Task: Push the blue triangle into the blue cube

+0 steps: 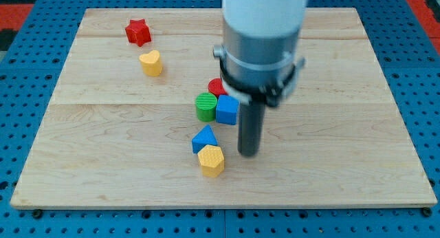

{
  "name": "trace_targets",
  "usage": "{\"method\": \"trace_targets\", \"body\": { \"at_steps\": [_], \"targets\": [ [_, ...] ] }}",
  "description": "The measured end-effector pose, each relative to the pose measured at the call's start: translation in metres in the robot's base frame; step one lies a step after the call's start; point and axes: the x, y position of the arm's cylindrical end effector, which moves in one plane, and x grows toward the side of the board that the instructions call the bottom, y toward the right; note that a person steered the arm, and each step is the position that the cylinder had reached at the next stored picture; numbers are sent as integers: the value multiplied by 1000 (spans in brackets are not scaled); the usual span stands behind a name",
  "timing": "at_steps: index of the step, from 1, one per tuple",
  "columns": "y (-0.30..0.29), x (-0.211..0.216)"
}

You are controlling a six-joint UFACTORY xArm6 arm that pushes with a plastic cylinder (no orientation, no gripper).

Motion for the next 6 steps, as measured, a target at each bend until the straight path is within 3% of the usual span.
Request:
{"method": "trace_targets", "body": {
  "at_steps": [1, 3, 4, 6],
  "targets": [
    [4, 51],
    [-149, 33],
    [-147, -4],
    [-119, -9]
  ]
}}
